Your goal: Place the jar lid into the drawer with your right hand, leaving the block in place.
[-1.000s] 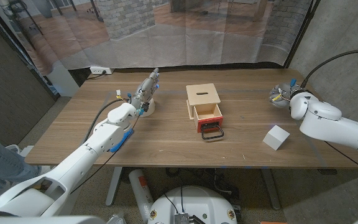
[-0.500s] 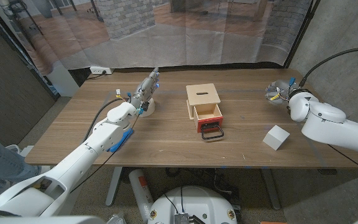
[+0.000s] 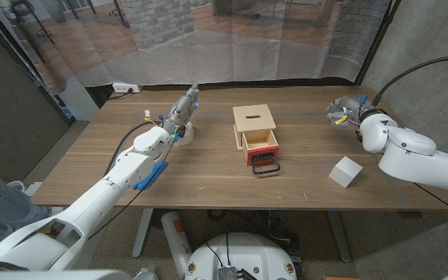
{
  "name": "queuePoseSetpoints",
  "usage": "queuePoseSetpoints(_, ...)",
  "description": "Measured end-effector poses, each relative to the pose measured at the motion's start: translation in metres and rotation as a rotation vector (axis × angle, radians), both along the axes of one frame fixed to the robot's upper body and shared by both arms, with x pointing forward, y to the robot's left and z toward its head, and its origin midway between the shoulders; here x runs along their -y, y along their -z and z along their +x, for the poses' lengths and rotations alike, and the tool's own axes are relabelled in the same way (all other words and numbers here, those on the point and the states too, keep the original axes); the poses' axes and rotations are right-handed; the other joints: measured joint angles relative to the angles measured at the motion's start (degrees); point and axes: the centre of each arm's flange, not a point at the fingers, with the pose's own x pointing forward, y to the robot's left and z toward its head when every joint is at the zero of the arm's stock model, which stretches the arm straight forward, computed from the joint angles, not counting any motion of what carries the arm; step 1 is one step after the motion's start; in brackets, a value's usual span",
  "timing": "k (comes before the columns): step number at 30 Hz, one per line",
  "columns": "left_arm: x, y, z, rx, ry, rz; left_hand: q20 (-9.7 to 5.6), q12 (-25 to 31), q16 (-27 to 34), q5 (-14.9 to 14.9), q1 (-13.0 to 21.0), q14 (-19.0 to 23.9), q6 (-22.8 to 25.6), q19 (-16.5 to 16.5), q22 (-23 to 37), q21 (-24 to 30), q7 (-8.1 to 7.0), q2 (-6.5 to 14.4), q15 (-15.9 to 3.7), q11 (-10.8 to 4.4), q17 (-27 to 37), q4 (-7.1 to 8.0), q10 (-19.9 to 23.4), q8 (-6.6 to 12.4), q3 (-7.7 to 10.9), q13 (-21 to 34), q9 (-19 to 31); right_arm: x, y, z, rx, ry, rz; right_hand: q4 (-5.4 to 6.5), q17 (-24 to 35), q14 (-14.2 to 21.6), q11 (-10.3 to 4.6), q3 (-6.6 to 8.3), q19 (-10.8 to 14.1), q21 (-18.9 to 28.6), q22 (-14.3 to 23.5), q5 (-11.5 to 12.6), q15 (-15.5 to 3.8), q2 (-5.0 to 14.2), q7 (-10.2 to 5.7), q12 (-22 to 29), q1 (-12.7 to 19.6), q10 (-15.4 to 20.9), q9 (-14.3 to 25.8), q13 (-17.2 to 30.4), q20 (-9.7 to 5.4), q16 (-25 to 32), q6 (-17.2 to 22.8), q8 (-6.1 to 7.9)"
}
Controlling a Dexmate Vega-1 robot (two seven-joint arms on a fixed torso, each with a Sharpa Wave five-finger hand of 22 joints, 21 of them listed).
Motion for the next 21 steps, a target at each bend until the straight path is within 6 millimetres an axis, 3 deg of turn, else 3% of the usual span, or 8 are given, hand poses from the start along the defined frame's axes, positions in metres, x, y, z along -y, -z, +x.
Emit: queuePoseSetpoints(21,-0.002,-0.003,-0.001,0.000,-0.007,0.002,0.00,0.00,0.00,0.00,0.00,0.00,0.00,0.00,0.01,0.00,0.00,0.00,0.00,0.31,0.00,-0.15,-0.31,0.00,-0.15,0.00,0.00,-0.022,-0.004,-0.017,0.047,-0.079,-0.039,0.10,-0.01,0.00,0.00,0.24,0.02,-0.13,0.02,-0.22,0.00,0.24,0.00,0.00,0.24,0.00,-0.01,0.00,0.02,0.00,-0.01,0.00)
